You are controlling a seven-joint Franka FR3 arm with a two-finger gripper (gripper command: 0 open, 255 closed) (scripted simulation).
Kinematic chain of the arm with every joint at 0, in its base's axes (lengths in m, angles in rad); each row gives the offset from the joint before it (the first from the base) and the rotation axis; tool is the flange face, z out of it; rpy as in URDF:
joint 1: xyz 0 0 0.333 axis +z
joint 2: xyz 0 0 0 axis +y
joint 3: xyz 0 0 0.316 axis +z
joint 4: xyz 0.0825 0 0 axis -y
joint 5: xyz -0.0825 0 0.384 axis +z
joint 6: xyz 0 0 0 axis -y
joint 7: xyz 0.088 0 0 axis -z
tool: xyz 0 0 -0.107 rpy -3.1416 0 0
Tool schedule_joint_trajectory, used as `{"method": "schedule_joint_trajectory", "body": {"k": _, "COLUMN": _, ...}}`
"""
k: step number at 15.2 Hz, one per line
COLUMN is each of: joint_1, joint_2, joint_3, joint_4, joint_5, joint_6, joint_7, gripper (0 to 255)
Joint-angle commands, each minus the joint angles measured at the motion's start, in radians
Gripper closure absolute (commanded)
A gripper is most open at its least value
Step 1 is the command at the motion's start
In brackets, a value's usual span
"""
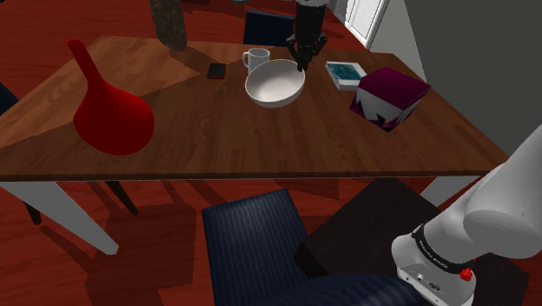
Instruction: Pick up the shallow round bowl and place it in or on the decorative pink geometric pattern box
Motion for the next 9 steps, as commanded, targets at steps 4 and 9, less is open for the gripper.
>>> {"method": "schedule_joint_trajectory", "body": {"k": 4, "joint_1": 0.002, "joint_2": 0.001, "joint_3": 0.001, "joint_4": 0.073, "joint_5": 0.000, "joint_6": -0.072, "joint_7": 0.001, "gripper": 255}}
{"method": "schedule_joint_trajectory", "body": {"k": 9, "joint_1": 0.003, "joint_2": 0.012, "joint_3": 0.002, "joint_4": 0.155, "joint_5": 0.000, "joint_6": -0.143, "joint_7": 0.000, "gripper": 255}}
